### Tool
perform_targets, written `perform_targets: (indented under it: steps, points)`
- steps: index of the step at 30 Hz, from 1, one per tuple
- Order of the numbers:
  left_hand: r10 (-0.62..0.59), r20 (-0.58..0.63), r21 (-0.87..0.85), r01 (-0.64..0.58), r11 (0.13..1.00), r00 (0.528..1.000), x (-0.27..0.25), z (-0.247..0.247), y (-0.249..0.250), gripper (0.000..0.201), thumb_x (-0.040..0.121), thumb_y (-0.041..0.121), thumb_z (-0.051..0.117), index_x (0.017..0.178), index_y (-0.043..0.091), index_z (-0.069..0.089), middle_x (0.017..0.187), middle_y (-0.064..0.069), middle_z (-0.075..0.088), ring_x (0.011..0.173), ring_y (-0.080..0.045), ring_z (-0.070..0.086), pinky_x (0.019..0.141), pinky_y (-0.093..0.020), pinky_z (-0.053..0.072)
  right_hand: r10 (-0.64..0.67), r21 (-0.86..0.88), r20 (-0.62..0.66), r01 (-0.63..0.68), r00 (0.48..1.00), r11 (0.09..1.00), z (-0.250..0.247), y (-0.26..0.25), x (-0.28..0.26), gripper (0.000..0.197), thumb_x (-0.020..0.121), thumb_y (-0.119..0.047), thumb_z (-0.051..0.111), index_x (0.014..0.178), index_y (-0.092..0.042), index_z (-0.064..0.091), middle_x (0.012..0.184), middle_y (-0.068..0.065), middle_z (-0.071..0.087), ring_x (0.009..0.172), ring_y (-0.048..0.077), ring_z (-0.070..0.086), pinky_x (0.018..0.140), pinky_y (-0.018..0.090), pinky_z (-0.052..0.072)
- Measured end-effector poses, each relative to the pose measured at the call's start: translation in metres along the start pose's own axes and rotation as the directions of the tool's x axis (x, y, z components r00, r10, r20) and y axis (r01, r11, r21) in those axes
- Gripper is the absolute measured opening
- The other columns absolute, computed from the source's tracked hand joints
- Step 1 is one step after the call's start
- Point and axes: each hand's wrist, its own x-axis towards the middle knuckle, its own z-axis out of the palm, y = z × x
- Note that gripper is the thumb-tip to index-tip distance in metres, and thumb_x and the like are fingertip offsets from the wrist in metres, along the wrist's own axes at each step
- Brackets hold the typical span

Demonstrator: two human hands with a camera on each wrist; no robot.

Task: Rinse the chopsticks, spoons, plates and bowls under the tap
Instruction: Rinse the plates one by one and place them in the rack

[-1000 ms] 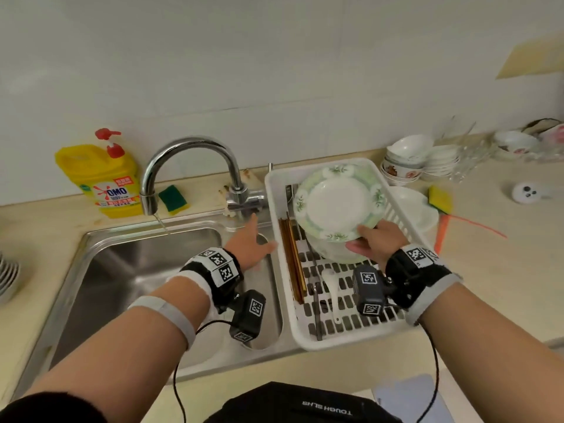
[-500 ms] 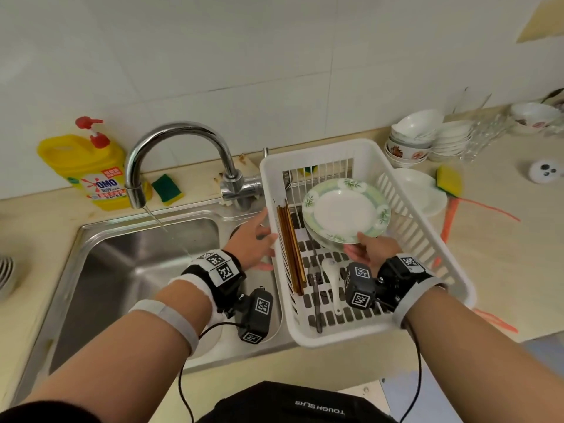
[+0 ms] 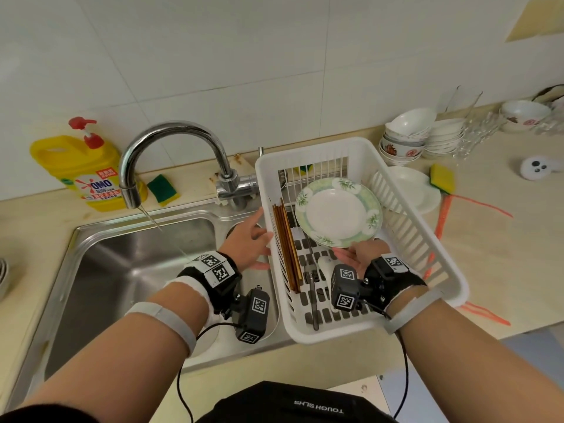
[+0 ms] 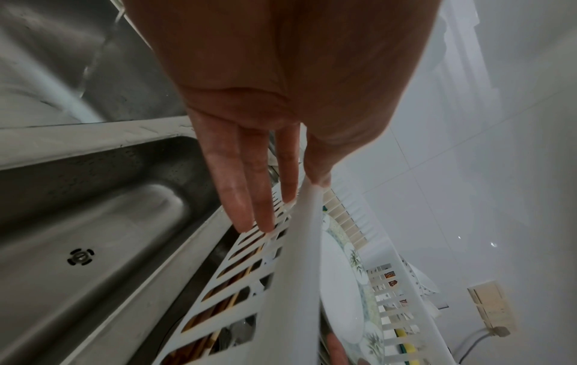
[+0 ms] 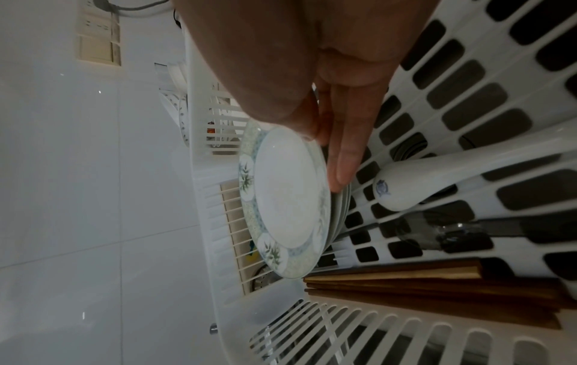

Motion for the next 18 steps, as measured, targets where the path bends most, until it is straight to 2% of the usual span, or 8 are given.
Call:
perform_targets:
  steps: [2, 4, 5, 8, 10, 12, 15, 18]
  points:
    - [-0.005, -0.005, -0.011, 0.005, 1.000, 1.000, 0.000, 0.001, -0.001, 0.070, 0.104, 0.008, 0.053, 0.159, 0.036, 0.022, 0.102, 0.008, 0.075, 0.084, -0.011, 0.076, 0.066, -0.034, 0.063, -0.022, -0.018, -0.024, 0.022, 0.999, 1.000, 0.000, 0.001, 0.000, 0.040, 0.105, 0.009, 0.032, 0.145, 0.012, 0.037, 0.085, 0.023, 0.075, 0.046, 0.015, 0.068, 0.052, 0.028, 0.060]
    - [-0.009, -0.011, -0.015, 0.009, 1.000, 1.000, 0.001, 0.001, -0.003, 0.070, 0.104, 0.009, 0.053, 0.160, 0.035, 0.022, 0.103, 0.007, 0.075, 0.084, -0.011, 0.076, 0.066, -0.034, 0.063, -0.027, 0.021, -0.065, 0.028, 0.998, 0.999, 0.000, 0.002, 0.007, 0.043, 0.104, 0.008, 0.037, 0.147, 0.008, 0.035, 0.126, 0.032, 0.062, 0.047, 0.018, 0.069, 0.053, 0.030, 0.059]
    - [-0.010, -0.014, -0.014, 0.010, 1.000, 1.000, 0.001, 0.001, -0.003, 0.071, 0.104, 0.009, 0.054, 0.161, 0.035, 0.021, 0.105, 0.006, 0.075, 0.085, -0.012, 0.076, 0.066, -0.034, 0.064, -0.019, 0.014, -0.084, 0.021, 0.996, 1.000, -0.002, 0.003, 0.010, 0.041, 0.103, 0.007, 0.039, 0.145, 0.009, 0.038, 0.130, 0.033, 0.059, 0.049, 0.020, 0.070, 0.054, 0.032, 0.060]
    - [-0.005, -0.016, -0.012, 0.005, 1.000, 1.000, 0.001, 0.002, -0.005, 0.070, 0.104, 0.010, 0.054, 0.161, 0.036, 0.021, 0.108, 0.004, 0.075, 0.087, -0.013, 0.076, 0.068, -0.036, 0.064, 0.026, -0.020, -0.137, -0.029, 0.990, 0.999, -0.005, 0.005, 0.012, 0.020, 0.103, 0.003, 0.041, 0.112, 0.013, 0.057, 0.104, 0.030, 0.069, 0.068, 0.028, 0.071, 0.055, 0.037, 0.062]
    - [-0.005, -0.019, -0.017, 0.004, 1.000, 1.000, 0.002, 0.002, -0.005, 0.069, 0.104, 0.010, 0.054, 0.160, 0.038, 0.022, 0.108, 0.004, 0.075, 0.086, -0.014, 0.076, 0.068, -0.036, 0.064, 0.043, -0.003, -0.135, -0.044, 0.990, 0.999, -0.007, 0.005, 0.011, 0.020, 0.104, 0.002, 0.040, 0.093, 0.006, 0.056, 0.091, 0.028, 0.069, 0.073, 0.030, 0.069, 0.049, 0.036, 0.061]
    - [-0.005, -0.021, -0.020, 0.004, 1.000, 1.000, 0.002, 0.002, -0.006, 0.069, 0.104, 0.010, 0.054, 0.159, 0.039, 0.024, 0.106, 0.004, 0.075, 0.086, -0.014, 0.076, 0.068, -0.036, 0.064, 0.054, 0.003, -0.134, -0.054, 0.989, 0.999, -0.007, 0.003, 0.009, 0.022, 0.104, 0.003, 0.039, 0.088, 0.002, 0.054, 0.078, 0.025, 0.070, 0.073, 0.029, 0.068, 0.051, 0.036, 0.060]
    - [-0.009, -0.018, -0.039, 0.009, 0.999, 1.000, 0.003, 0.001, -0.006, 0.070, 0.104, 0.010, 0.054, 0.159, 0.038, 0.023, 0.105, 0.005, 0.075, 0.086, -0.015, 0.077, 0.067, -0.035, 0.064, 0.042, -0.008, -0.175, -0.044, 0.984, 0.999, -0.006, 0.000, 0.011, 0.024, 0.100, 0.007, 0.041, 0.082, 0.001, 0.056, 0.080, 0.025, 0.068, 0.071, 0.028, 0.069, 0.066, 0.040, 0.060]
    - [-0.005, -0.016, -0.042, 0.005, 0.999, 1.000, 0.003, 0.001, -0.007, 0.070, 0.104, 0.010, 0.054, 0.159, 0.038, 0.023, 0.104, 0.006, 0.075, 0.084, -0.013, 0.077, 0.066, -0.034, 0.063, 0.017, -0.040, -0.205, -0.026, 0.979, 0.999, -0.007, -0.001, 0.011, 0.020, 0.097, 0.009, 0.043, 0.087, 0.002, 0.059, 0.082, 0.023, 0.069, 0.072, 0.027, 0.069, 0.073, 0.044, 0.061]
